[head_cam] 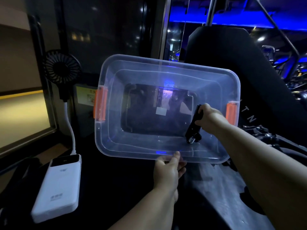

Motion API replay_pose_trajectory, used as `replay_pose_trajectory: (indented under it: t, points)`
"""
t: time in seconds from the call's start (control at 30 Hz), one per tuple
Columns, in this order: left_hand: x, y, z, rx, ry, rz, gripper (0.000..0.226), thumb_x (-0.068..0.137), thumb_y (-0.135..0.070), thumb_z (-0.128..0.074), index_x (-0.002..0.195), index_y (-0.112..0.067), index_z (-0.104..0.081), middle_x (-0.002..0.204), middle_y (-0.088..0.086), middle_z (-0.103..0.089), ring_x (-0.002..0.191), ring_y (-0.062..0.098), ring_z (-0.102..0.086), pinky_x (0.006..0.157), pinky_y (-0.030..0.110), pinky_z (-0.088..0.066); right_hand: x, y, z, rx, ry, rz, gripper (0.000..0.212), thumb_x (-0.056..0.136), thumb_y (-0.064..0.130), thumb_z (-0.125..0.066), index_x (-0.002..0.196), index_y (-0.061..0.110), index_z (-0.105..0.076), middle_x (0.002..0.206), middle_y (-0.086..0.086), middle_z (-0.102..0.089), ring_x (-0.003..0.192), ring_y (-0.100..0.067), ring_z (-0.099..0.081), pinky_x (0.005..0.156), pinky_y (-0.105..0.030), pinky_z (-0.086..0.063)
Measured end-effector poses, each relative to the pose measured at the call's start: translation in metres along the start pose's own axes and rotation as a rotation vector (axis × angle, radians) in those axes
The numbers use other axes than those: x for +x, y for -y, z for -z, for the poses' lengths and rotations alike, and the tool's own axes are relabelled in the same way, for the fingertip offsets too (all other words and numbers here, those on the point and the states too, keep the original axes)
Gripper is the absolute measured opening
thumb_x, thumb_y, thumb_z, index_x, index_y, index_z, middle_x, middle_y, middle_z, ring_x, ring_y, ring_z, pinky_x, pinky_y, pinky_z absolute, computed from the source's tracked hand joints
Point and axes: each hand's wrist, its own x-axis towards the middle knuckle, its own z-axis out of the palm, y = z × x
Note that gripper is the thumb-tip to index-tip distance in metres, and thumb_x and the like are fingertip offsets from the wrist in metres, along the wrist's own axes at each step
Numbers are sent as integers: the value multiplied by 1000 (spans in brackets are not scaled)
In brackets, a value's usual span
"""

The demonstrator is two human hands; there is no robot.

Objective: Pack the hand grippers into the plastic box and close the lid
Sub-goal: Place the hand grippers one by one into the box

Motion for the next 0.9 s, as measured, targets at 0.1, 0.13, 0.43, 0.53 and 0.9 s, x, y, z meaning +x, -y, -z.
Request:
replay_pose_trajectory:
  t: [0.1,0.13,0.43,0.53,0.9]
  points:
    - [0,1,-1,3,-19,-11,16,91,-18,-63,90,-8,-50,77,9,-69,69,18,-68,70,33,-56,11,7,-1,-83,27,-24,27,84,18,-62,108,14,-50,102,-12,-57,100,-34,-57,72,-32,-43]
    - [0,2,-1,4,-26,-15,16,90,-18,-63,90,-8,-50,75,9,-69,69,18,-69,71,33,-55,15,9,-1,-110,21,-26,29,83,17,-62,111,11,-54,106,-14,-57,102,-34,-58,73,-31,-42]
    - [-1,0,-4,-9,-58,-25,16,91,-15,-62,88,-8,-49,72,9,-67,65,17,-67,67,31,-54,31,12,-6,-231,-51,27,38,80,21,-64,117,14,-61,114,-16,-53,111,-37,-53,89,-39,-47]
    - [-1,0,-4,-14,-54,-26,16,91,-15,-62,88,-7,-49,68,8,-67,63,16,-67,68,32,-53,33,12,-4,-261,-20,39,39,76,24,-72,113,14,-64,108,-13,-62,106,-34,-57,80,-33,-46]
    - [-2,0,-4,4,-57,-28,16,91,-16,-62,91,-5,-50,80,15,-68,64,15,-68,66,28,-55,35,10,-3,-197,50,54,29,77,34,-75,101,18,-70,87,-5,-58,84,-26,-58,68,-26,-41]
